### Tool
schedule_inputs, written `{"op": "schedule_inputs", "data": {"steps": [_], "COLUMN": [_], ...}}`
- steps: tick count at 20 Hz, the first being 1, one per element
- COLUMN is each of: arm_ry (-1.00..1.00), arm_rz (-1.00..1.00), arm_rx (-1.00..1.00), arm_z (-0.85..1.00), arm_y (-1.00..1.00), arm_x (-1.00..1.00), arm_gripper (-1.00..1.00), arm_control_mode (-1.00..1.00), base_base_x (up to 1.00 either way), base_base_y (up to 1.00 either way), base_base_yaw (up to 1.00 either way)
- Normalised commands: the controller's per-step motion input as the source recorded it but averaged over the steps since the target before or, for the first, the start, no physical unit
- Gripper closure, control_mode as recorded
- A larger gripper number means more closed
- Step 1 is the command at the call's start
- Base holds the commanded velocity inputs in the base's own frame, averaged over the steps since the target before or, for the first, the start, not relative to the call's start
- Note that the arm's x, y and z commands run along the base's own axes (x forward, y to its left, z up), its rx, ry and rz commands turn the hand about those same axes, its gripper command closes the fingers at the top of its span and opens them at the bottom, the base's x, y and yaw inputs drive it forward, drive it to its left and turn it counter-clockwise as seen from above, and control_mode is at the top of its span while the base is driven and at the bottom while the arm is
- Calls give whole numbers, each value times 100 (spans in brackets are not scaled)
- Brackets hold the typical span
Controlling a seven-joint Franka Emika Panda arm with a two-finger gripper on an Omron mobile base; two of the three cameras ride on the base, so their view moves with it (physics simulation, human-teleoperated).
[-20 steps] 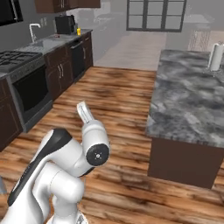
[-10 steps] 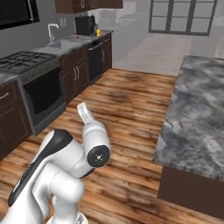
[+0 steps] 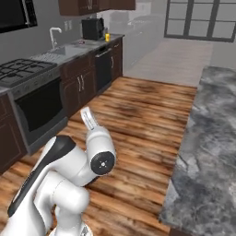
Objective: Move the cup from next to the sink to the open cabinet. Then, move the bowl with the pear to the fridge to clear the area for faucet cleaning.
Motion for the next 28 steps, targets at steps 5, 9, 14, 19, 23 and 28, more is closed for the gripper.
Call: {"op": "schedule_inputs", "data": {"steps": [5,9,14,19,23,28], "arm_ry": [0,0,0,0,0,0], "arm_rz": [0,0,0,0,0,0], "arm_rx": [0,0,0,0,0,0], "arm_z": [0,0,0,0,0,0], "arm_y": [0,0,0,0,0,0], "arm_x": [0,0,0,0,0,0], "arm_gripper": [-100,-100,-100,-100,-100,-100], "arm_control_mode": [100,100,100,100,100,100], "base_base_x": [100,100,100,100,100,100], "base_base_y": [26,55,83,64,25,8], "base_base_yaw": [0,0,0,0,-8,-13]}}
